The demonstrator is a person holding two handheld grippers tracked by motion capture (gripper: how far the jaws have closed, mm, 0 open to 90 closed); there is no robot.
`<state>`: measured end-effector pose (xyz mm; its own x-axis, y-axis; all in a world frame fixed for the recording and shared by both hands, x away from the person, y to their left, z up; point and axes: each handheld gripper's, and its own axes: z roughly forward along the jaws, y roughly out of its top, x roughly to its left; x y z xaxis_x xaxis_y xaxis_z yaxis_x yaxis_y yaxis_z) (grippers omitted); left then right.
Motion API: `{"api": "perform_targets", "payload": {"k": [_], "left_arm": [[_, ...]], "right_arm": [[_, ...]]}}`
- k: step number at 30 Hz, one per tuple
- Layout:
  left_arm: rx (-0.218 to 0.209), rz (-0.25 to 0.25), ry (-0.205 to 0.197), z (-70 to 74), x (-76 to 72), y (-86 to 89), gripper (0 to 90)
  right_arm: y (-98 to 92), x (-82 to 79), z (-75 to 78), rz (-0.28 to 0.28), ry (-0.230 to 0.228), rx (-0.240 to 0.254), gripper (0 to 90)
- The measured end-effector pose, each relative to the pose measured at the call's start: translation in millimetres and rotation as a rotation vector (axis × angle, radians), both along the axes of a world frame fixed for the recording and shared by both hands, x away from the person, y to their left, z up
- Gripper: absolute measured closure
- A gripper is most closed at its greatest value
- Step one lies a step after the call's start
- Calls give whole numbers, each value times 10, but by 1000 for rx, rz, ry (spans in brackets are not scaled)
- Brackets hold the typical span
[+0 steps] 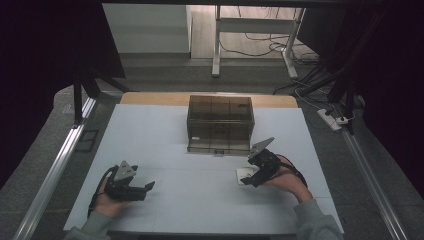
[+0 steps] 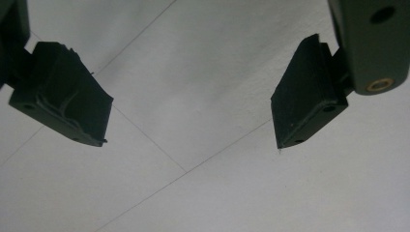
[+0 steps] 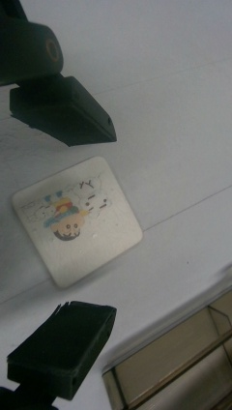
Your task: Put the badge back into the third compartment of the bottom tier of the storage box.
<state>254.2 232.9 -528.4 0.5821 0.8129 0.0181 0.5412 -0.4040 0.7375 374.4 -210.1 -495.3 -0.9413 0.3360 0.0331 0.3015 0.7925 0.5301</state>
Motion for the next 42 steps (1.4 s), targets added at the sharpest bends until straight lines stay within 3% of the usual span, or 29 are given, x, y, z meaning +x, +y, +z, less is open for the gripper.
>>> {"api": "perform_targets", "payload": {"k": [8,16,27,32,42], "left_arm": [[4,-5,1,-4,0,-5,147],[12,-8,3,-12,3,-18,147],[16,-9,6,-17,7,-21,147],[18,-9,7,-20,8,-24,146],[14,-8,6,-20,8,-17,146]], "right_arm": [[62,5,-50,42,-14,-26,151],[83,28,-118,67,5,-37,142],[92,44,-168,73,4,-61,137],[87,58,-171,78,6,-49,138],[75,15,-177,106,-45,-70,198]]}}
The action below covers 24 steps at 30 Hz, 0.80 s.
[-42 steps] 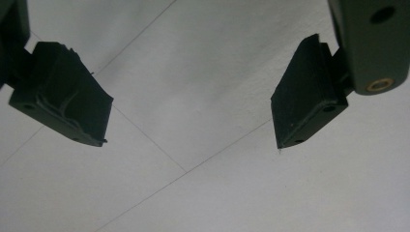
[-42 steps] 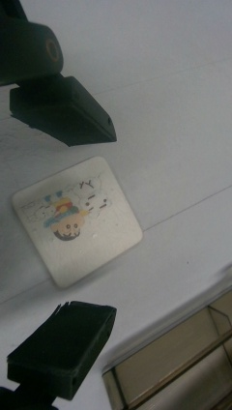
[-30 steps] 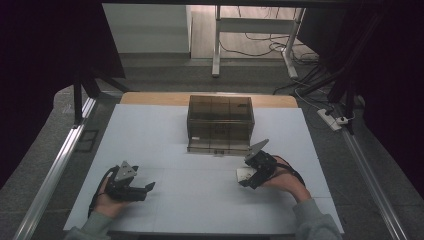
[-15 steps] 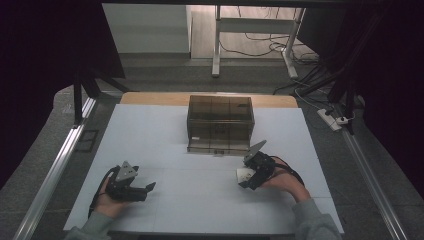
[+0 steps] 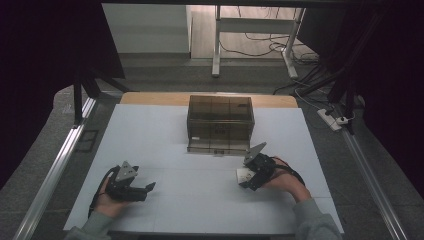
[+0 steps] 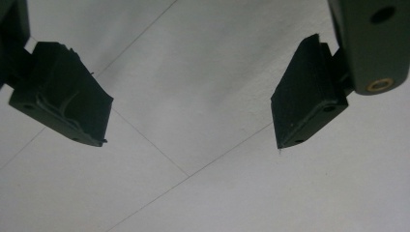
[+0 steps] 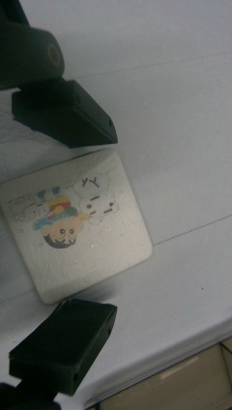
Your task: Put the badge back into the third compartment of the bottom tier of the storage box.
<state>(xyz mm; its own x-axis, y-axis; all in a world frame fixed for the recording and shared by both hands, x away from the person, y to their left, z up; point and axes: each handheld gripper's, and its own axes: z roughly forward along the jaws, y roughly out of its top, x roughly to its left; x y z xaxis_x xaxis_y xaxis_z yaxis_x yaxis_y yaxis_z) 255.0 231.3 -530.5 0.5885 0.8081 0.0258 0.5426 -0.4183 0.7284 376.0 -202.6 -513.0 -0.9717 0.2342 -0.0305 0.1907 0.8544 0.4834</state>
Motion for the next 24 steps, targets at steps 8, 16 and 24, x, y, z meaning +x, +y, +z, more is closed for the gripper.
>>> {"api": "perform_targets", "payload": {"k": [8,16,24], "left_arm": [[3,0,-1,2,-5,-3,146],[-1,0,-1,2,-4,1,147],[-1,0,0,1,-4,5,147]], "right_arm": [[-20,-8,33,7,-7,-1,331],[-17,-12,36,4,-8,0,332],[-9,-28,49,3,-6,0,335]]}}
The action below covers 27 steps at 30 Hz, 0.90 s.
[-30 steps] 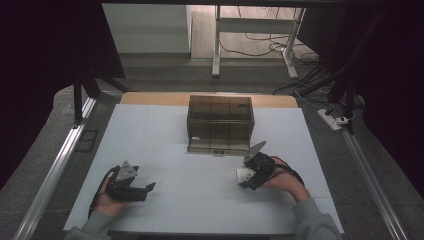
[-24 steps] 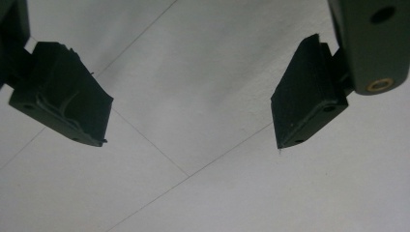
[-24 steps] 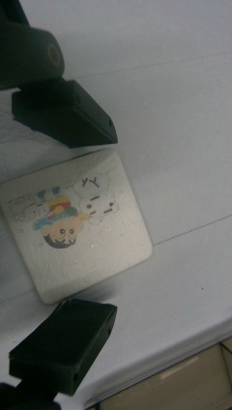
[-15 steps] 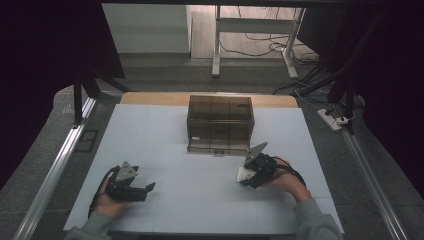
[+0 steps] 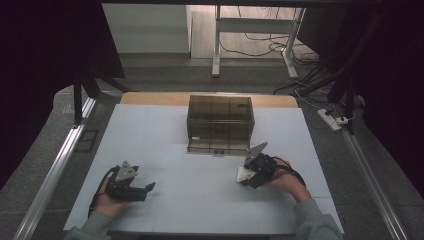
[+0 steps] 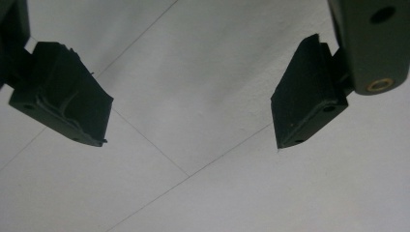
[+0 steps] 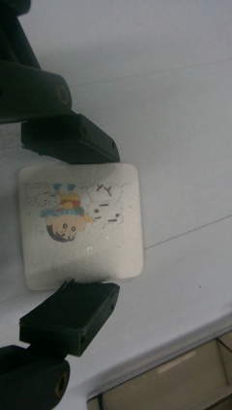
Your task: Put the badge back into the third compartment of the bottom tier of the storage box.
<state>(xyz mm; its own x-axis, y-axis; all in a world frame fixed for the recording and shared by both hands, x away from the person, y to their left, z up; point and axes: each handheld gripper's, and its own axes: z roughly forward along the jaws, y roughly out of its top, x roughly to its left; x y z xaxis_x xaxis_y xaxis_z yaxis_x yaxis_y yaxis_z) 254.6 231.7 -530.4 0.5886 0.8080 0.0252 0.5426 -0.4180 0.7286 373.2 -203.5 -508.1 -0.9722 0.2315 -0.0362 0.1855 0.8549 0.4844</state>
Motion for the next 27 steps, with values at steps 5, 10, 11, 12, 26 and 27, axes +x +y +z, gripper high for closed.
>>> {"api": "perform_targets", "payload": {"k": [5,10,11,12,26,27], "left_arm": [[2,-1,1,-1,0,0,147],[2,0,1,-3,1,0,147],[3,-1,1,-3,2,0,147],[2,0,2,-4,2,0,147],[4,0,1,-5,0,3,147],[4,0,1,-6,0,3,147]], "right_arm": [[0,-9,18,-9,1,14,335],[-25,-5,40,-17,-4,28,335],[-32,-5,48,-21,-4,33,335],[-39,-2,57,-21,-8,38,335],[-106,19,148,-80,-32,100,335],[-105,17,152,-86,-36,103,335]]}}
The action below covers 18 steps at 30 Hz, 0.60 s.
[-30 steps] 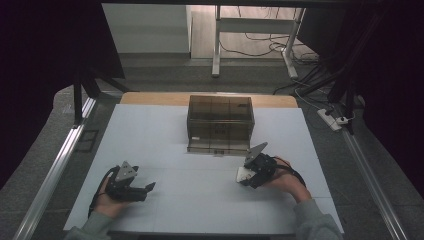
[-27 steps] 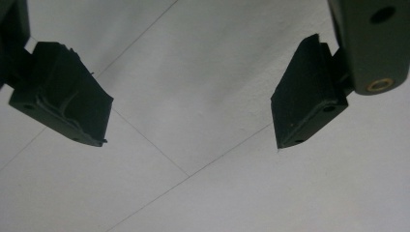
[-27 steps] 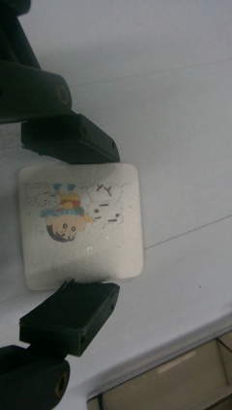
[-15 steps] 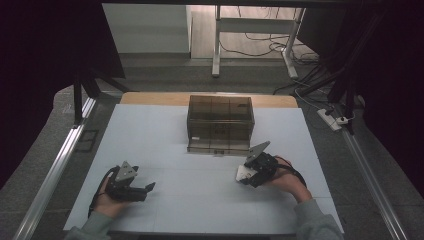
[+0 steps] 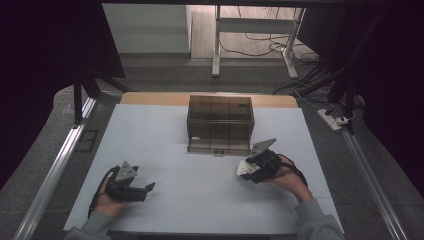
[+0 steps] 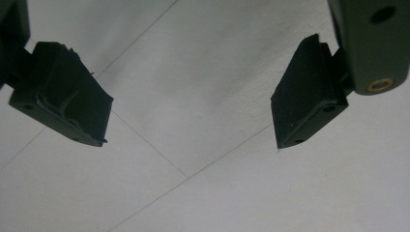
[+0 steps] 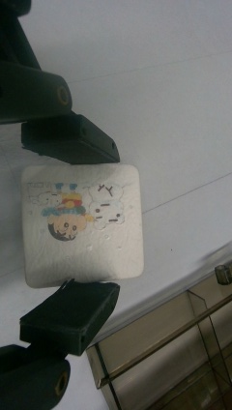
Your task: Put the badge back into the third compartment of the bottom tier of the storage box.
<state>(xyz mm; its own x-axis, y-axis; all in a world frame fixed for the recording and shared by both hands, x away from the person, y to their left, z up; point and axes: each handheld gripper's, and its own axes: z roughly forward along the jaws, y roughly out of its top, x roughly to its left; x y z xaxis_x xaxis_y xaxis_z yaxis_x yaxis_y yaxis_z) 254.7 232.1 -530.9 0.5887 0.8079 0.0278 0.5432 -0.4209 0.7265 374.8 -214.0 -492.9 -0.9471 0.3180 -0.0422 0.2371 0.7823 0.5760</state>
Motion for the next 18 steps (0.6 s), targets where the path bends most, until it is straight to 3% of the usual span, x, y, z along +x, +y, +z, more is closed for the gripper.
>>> {"api": "perform_targets", "payload": {"k": [18], "left_arm": [[3,2,0,-2,2,1,147]], "right_arm": [[-9,-27,87,-41,-28,40,335]]}}
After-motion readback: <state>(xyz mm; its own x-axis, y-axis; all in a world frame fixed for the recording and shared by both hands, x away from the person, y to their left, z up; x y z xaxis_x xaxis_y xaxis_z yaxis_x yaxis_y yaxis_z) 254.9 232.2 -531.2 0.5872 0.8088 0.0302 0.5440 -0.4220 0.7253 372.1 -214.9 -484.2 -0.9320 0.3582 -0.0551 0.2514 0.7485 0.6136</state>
